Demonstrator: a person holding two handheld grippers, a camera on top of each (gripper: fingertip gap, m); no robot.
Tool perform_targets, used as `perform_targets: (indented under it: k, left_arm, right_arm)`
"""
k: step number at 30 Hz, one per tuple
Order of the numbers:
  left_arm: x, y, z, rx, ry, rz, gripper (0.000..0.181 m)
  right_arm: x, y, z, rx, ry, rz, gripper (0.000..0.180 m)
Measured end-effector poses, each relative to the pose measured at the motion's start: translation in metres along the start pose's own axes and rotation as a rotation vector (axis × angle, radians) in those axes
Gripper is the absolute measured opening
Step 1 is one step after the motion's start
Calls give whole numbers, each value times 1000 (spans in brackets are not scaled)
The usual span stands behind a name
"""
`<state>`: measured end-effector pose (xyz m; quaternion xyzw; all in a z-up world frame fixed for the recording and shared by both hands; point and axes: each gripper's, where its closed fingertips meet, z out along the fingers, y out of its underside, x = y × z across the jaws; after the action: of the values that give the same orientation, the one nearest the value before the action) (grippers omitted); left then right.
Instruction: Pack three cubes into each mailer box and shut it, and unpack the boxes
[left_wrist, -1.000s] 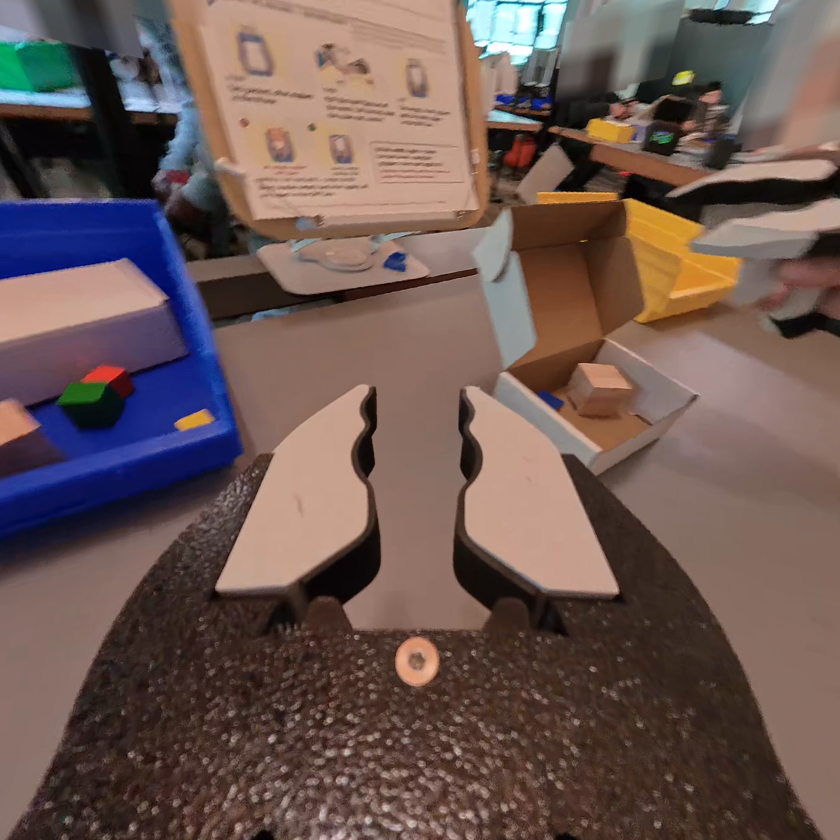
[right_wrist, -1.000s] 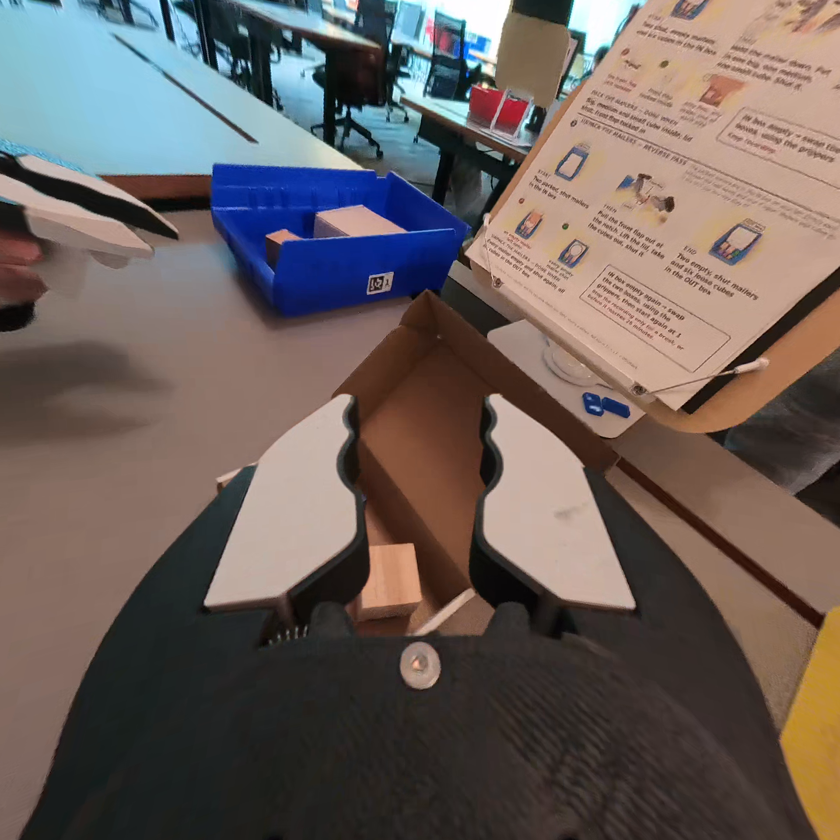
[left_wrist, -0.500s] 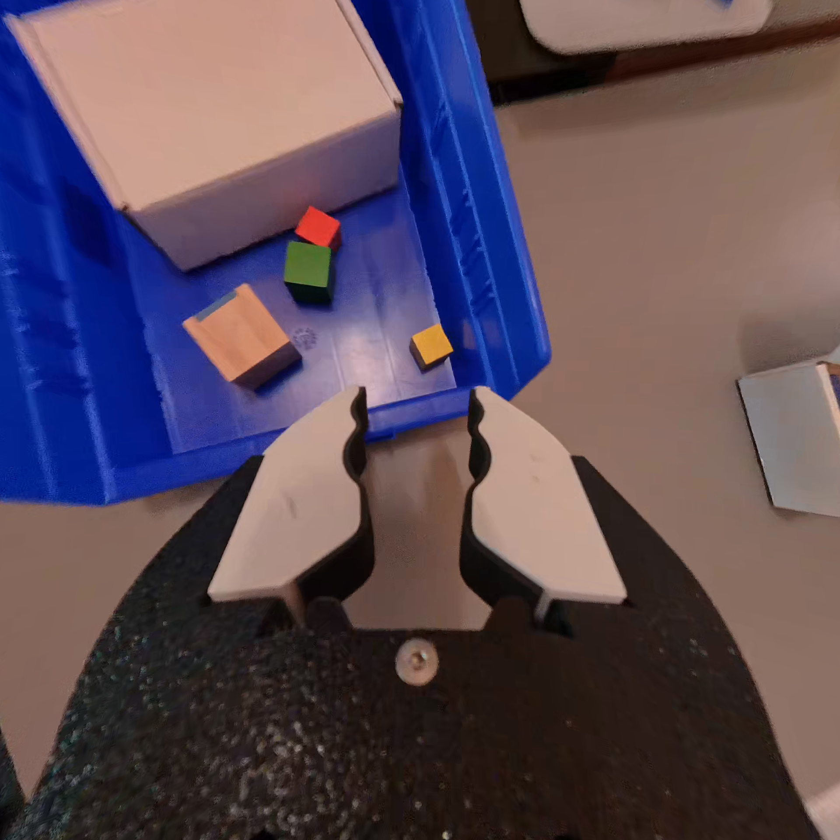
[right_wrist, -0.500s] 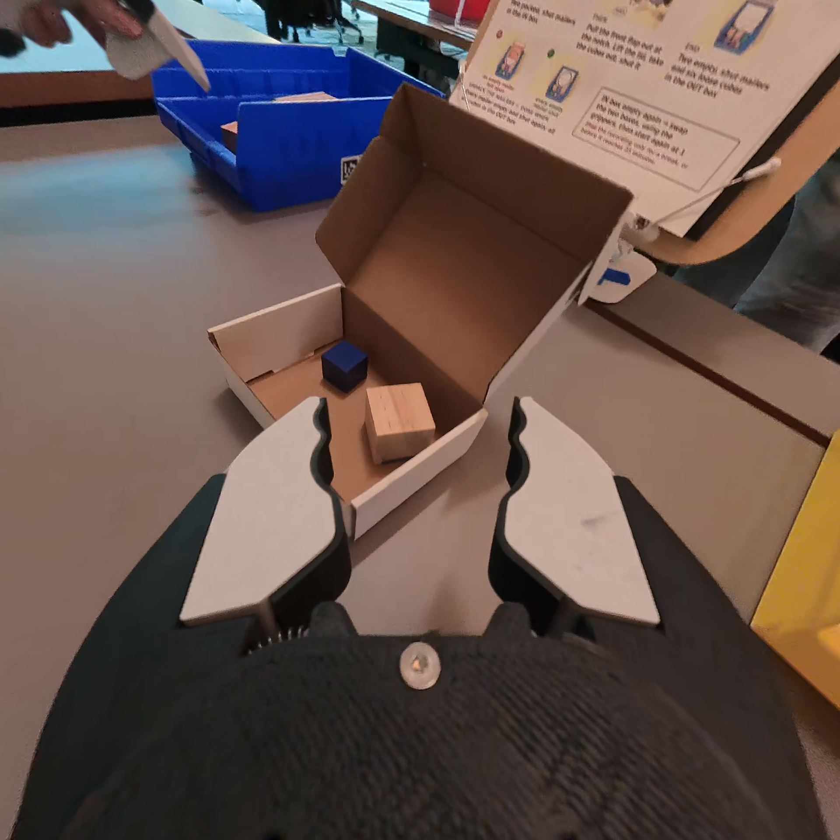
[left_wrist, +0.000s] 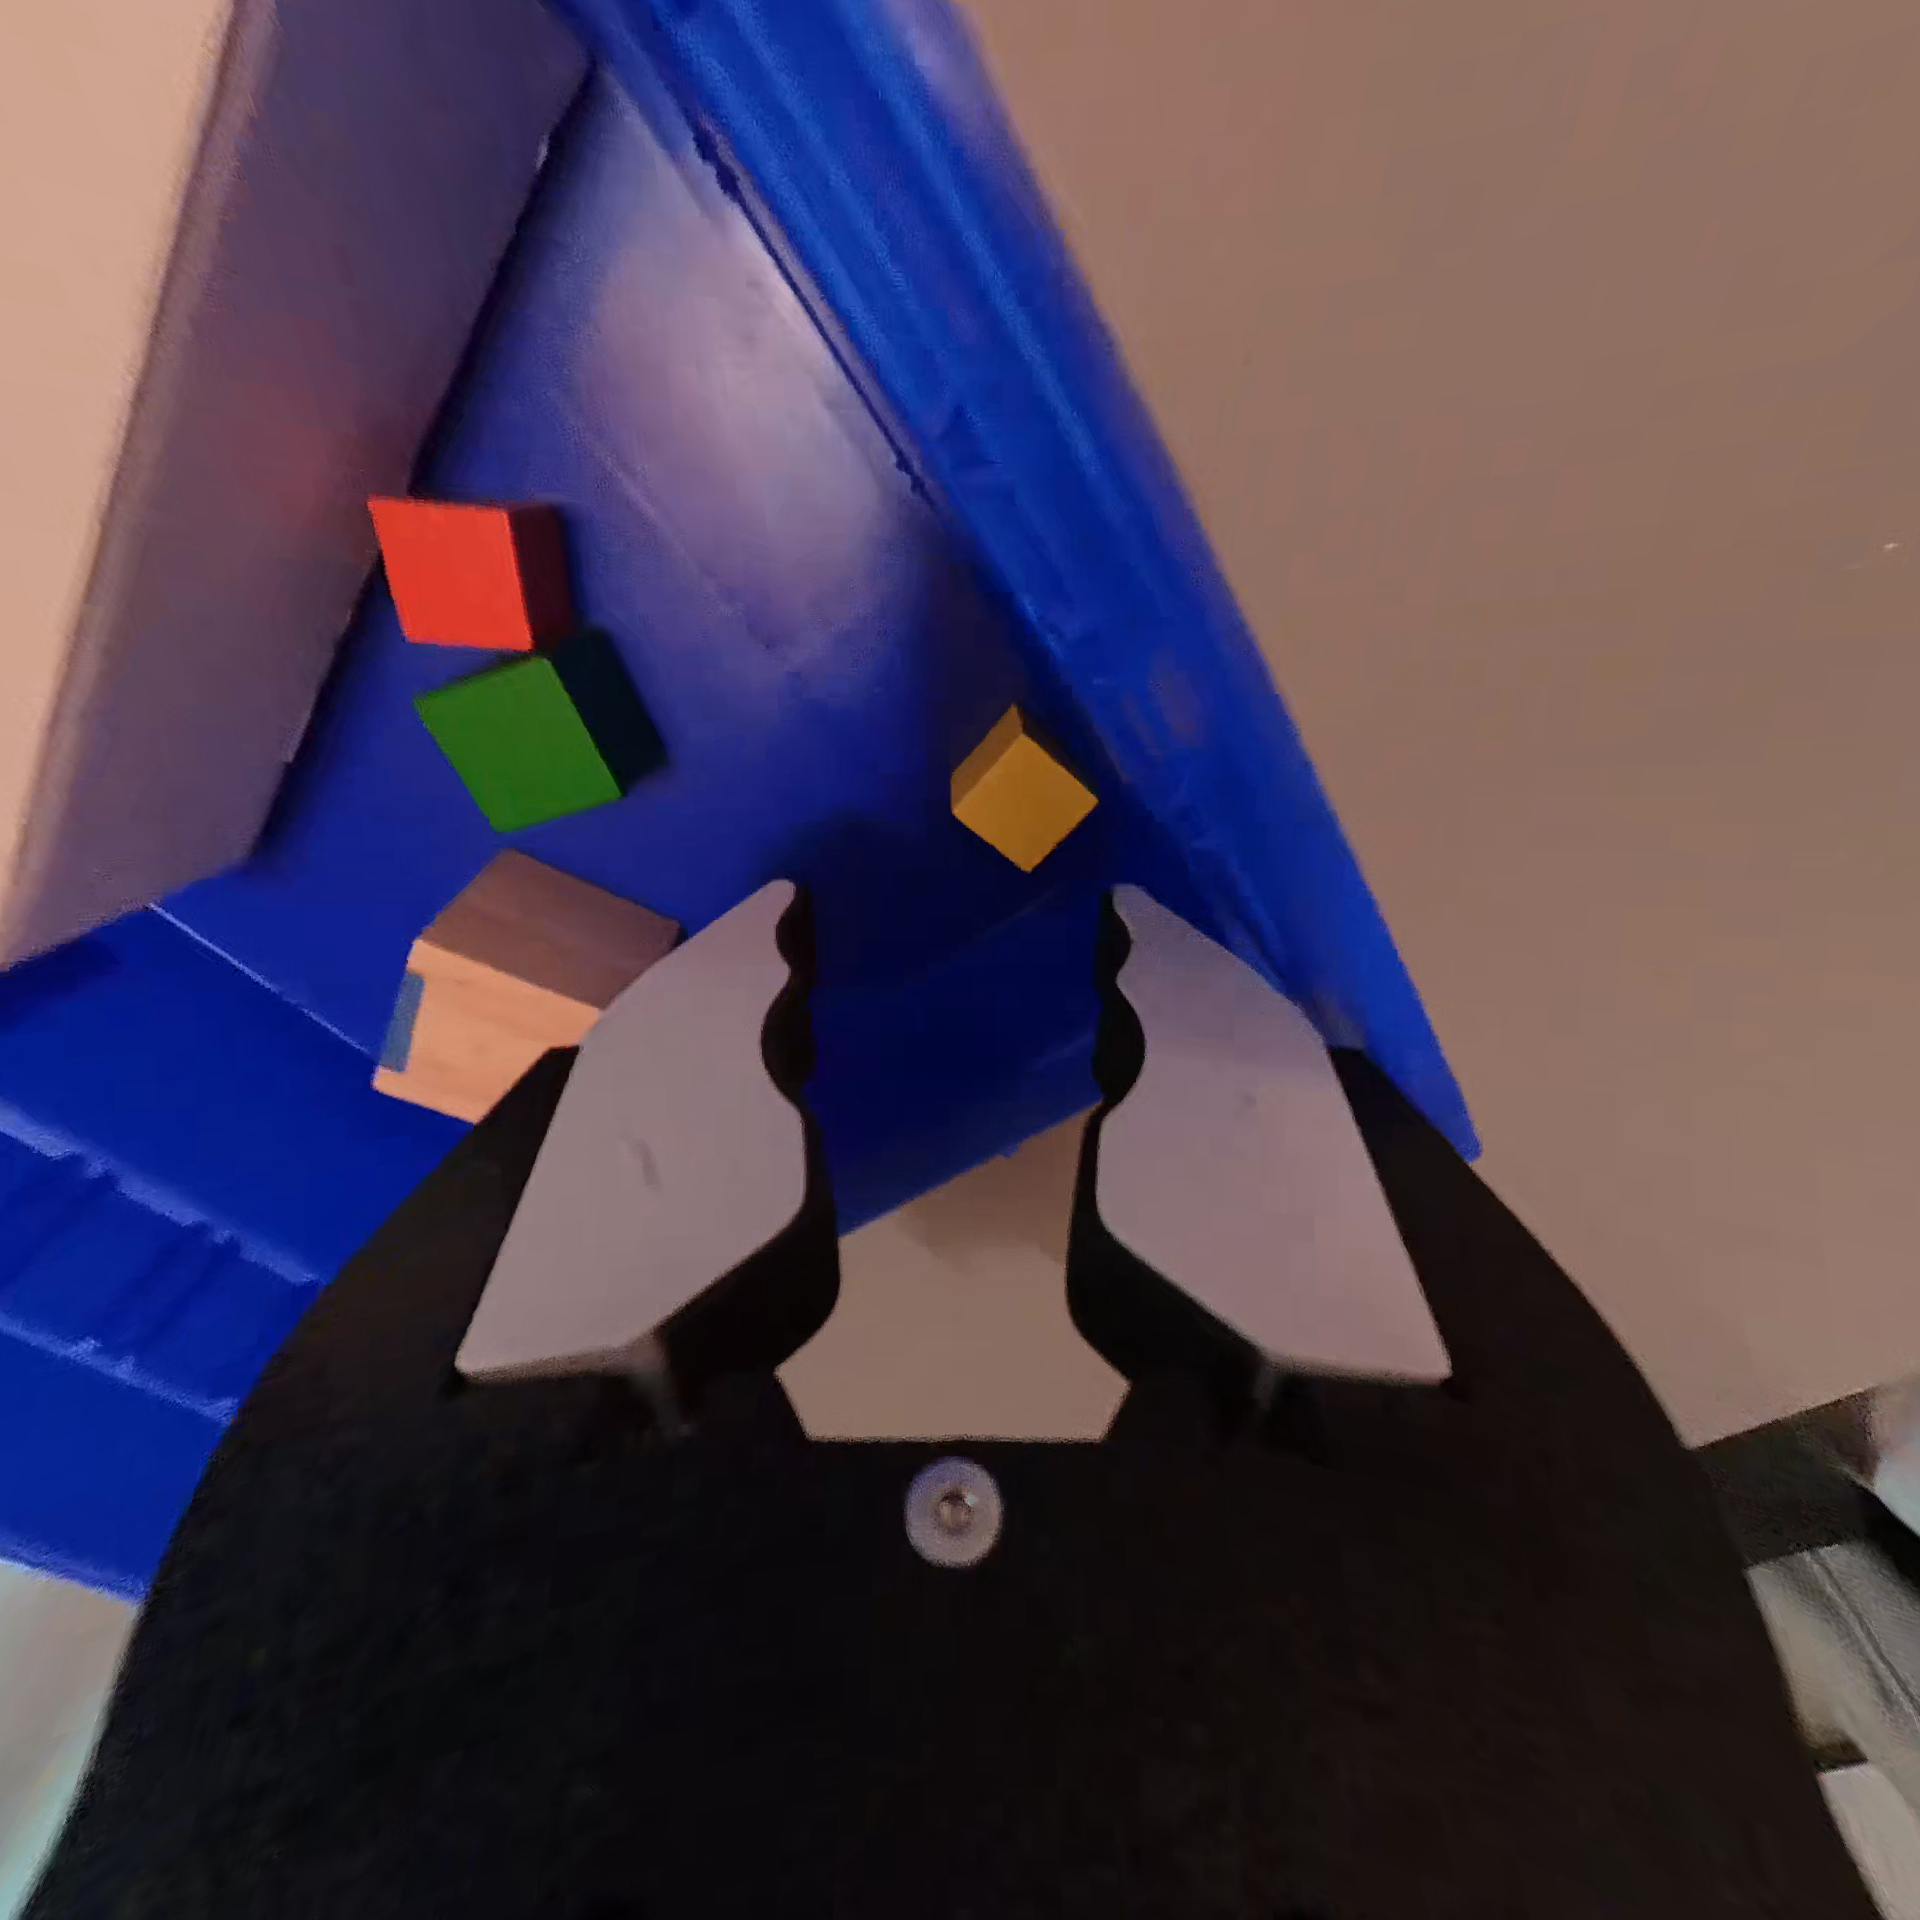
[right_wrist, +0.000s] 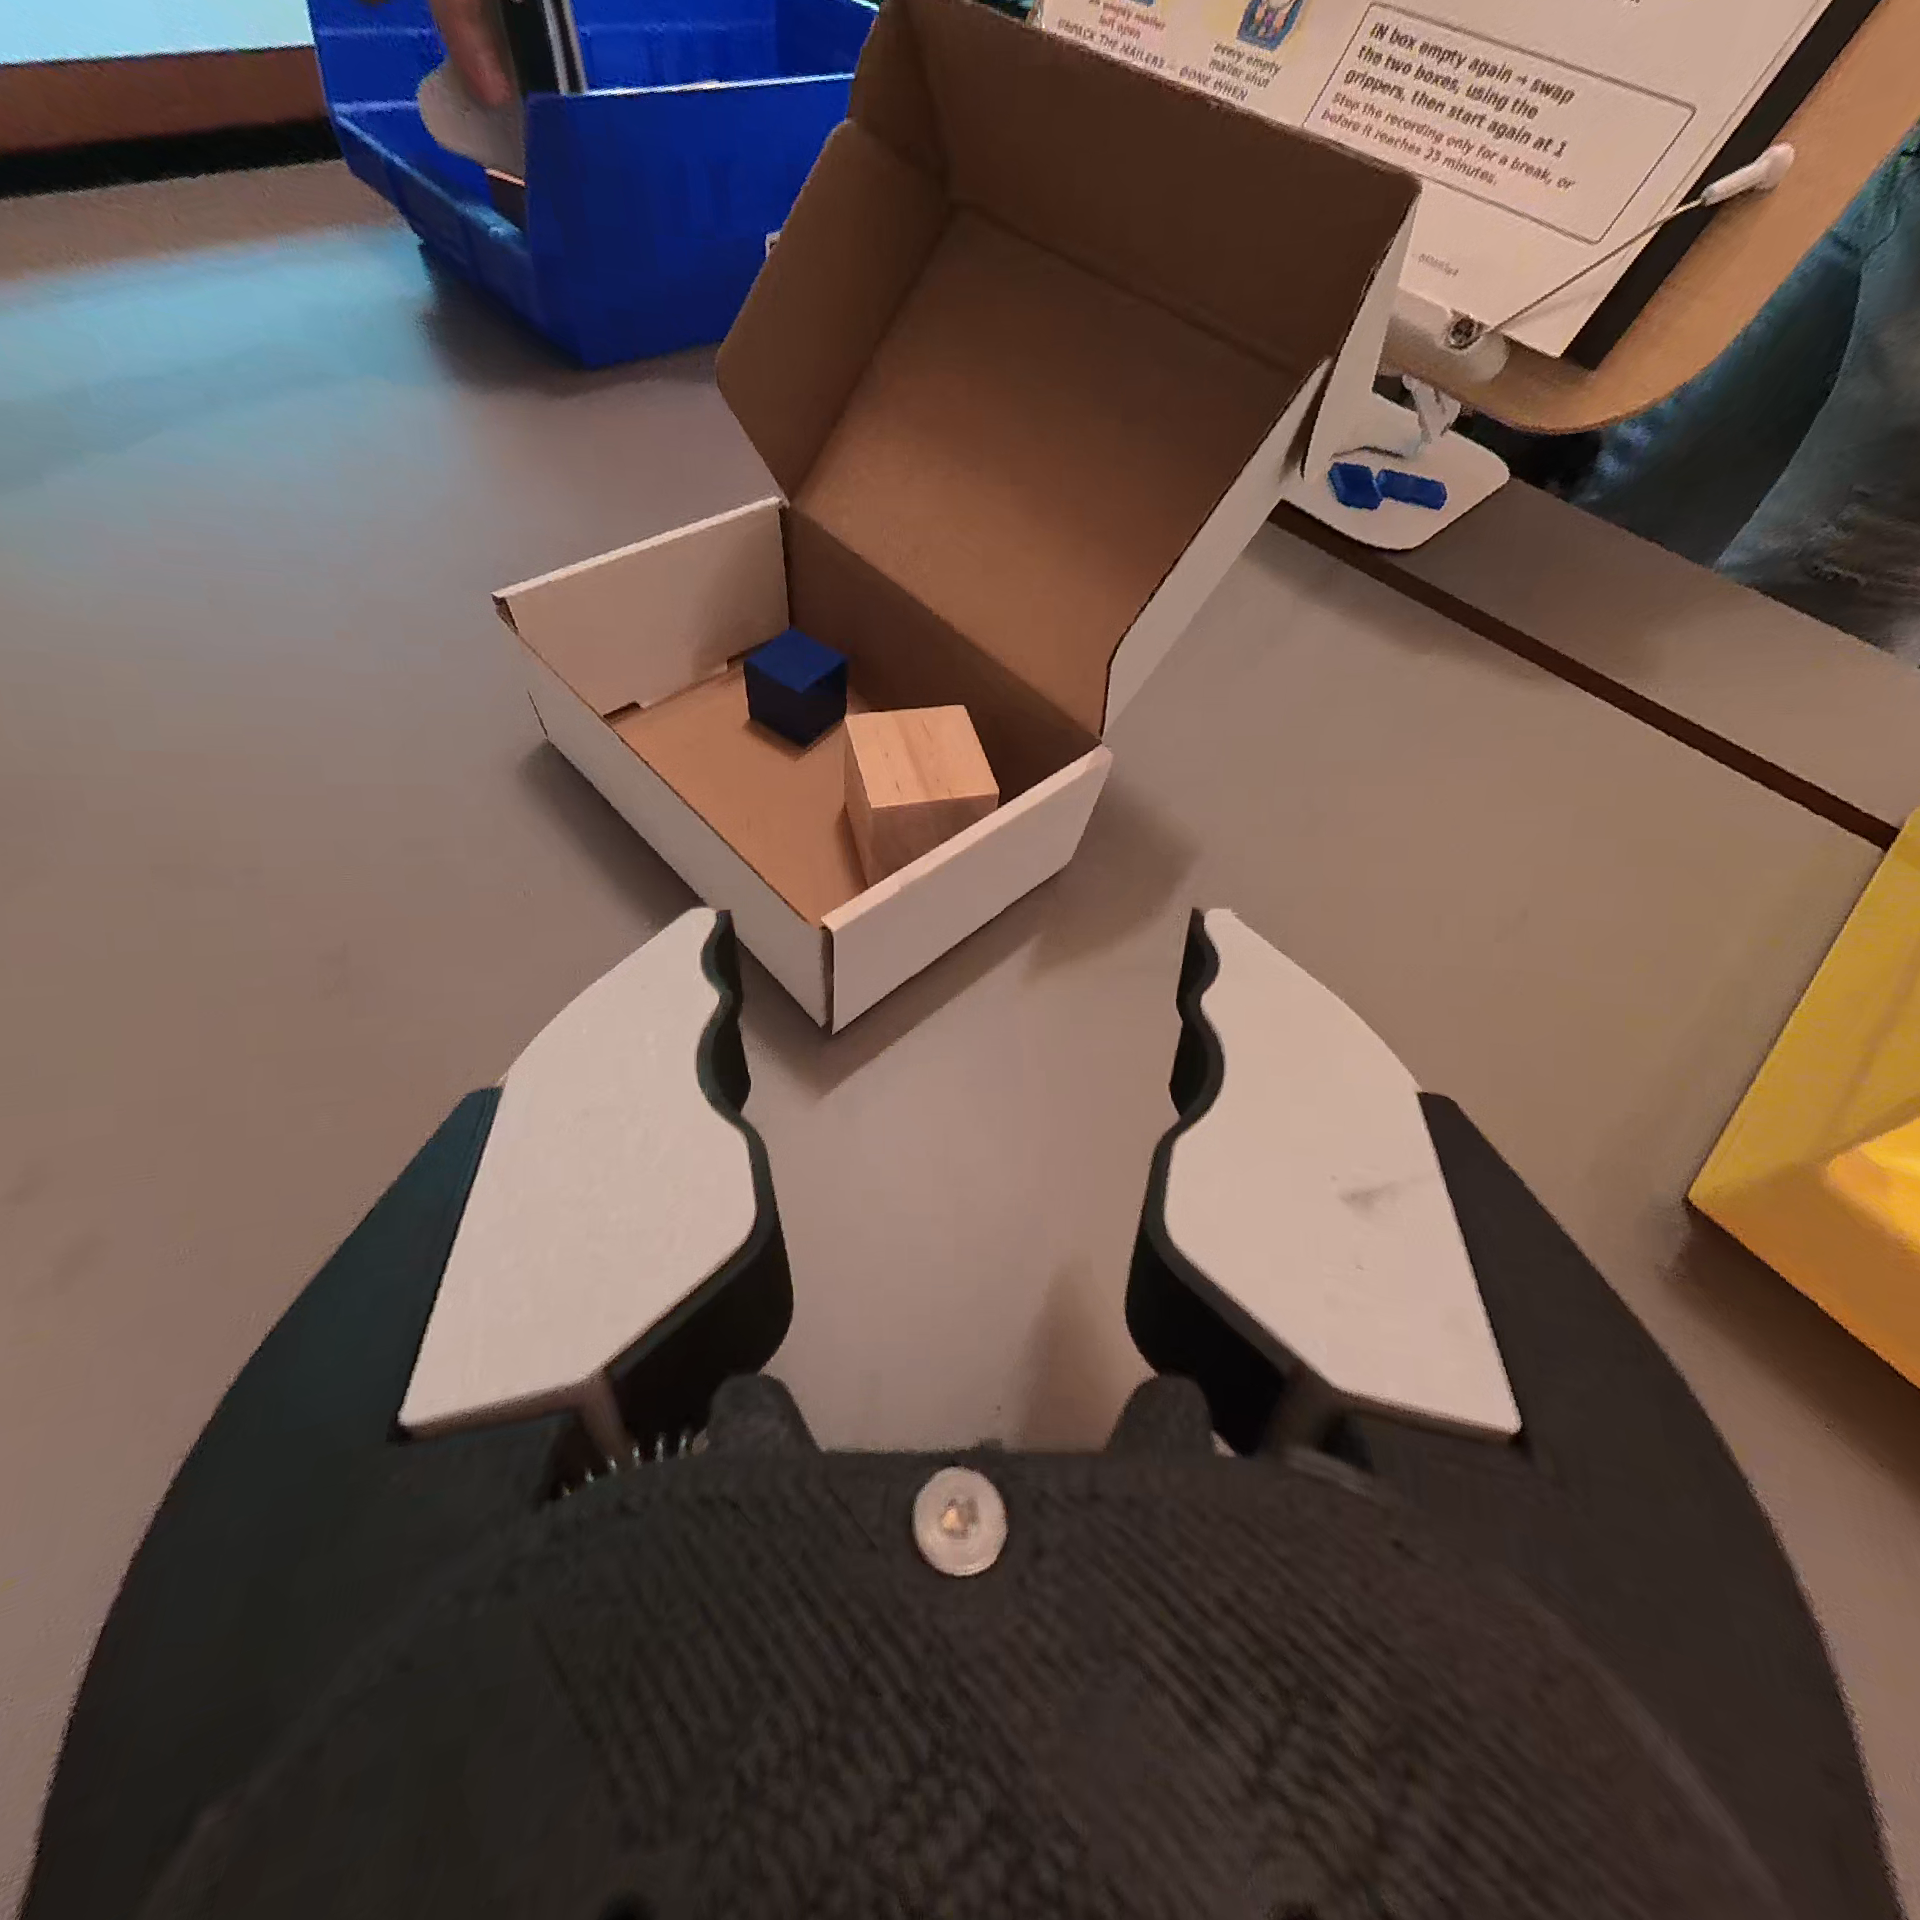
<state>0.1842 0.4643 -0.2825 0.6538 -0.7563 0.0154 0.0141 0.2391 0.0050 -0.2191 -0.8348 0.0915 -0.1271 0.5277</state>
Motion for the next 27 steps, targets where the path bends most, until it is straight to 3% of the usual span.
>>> perform_targets:
  k: [6, 15, 17, 24, 27]
  left_arm:
    - [17, -3, 9, -47, 161, -94, 57]
    - [19, -22, 19, 103, 106, 202, 37]
    - [22, -24, 18, 137, 120, 232, 22]
    - [6, -30, 3, 302, 12, 272, 21]
    - [-3, -35, -28, 456, -53, 251, 21]
  right_arm:
    - [-2, 2, 0, 16, -17, 25, 82]
    - [0, 4, 2, 11, -20, 32, 82]
    - [1, 4, 2, 12, -20, 37, 82]
    - [-4, 3, 5, 4, -30, 29, 82]
    - [-6, -1, 4, 7, -30, 17, 81]
